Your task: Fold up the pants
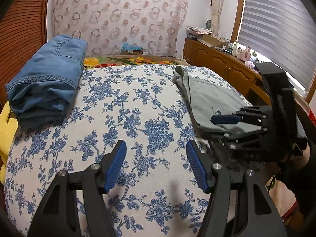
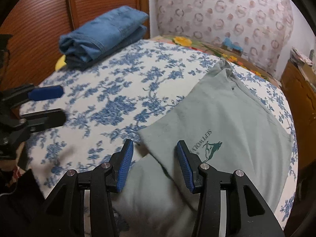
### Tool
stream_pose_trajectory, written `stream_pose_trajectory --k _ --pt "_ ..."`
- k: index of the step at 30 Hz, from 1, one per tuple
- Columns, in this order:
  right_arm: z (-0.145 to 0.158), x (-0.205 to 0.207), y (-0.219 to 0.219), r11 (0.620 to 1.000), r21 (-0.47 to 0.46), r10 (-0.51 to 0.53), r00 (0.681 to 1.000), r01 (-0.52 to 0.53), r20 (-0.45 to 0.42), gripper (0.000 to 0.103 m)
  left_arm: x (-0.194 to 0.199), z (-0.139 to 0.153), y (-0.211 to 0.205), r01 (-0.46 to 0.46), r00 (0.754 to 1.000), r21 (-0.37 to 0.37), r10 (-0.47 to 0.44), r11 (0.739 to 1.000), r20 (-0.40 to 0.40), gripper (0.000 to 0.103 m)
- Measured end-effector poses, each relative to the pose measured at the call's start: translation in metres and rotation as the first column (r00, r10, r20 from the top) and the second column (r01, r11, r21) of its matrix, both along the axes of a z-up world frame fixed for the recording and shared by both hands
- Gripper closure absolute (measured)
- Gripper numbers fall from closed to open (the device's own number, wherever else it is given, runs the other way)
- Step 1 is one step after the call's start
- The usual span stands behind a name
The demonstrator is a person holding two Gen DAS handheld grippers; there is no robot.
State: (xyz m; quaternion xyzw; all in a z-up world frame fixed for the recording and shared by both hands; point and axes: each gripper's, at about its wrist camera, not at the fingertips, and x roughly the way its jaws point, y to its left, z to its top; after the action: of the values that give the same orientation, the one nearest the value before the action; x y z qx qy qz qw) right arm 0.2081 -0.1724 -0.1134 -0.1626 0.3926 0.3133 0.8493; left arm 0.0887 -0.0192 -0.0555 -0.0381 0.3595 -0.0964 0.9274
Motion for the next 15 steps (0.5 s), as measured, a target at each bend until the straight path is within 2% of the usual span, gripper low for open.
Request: stream_pose_trajectory --k 3,6,9,12,15 --pt "-0.001 0.007 0.001 1.000 -0.013 -0.019 1.000 0.019 -0.004 0.057 -0.002 -0.002 0.003 -0.004 1.000 -0.003 0.004 1.000 -0.002 0.041" --pt "0.002 0.009 0.001 1.000 -0.010 -0.023 1.000 0.023 0.003 0.075 -0.002 -0.003 0.004 -0.006 1.000 -0.007 0.006 1.000 -0.006 0.041" --pt "0.009 0.010 -0.003 0.999 0.036 -0.013 1.000 0.013 0.001 0.095 -0.002 -0.005 0.002 0.001 1.000 -0.007 -0.001 1.000 -0.009 0.041" --pt "0.018 0.010 -0.008 0.997 0.071 -0.021 1.000 0.020 0.018 0.101 -0.002 -0.006 -0.002 0.010 1.000 -0.005 -0.010 1.000 -0.013 0.041" --pt "0.022 0.011 -0.011 0.996 0.082 -0.025 0.999 0.023 0.027 0.101 -0.002 -0.007 -0.006 0.018 1.000 -0.003 -0.018 1.000 -0.016 0.041"
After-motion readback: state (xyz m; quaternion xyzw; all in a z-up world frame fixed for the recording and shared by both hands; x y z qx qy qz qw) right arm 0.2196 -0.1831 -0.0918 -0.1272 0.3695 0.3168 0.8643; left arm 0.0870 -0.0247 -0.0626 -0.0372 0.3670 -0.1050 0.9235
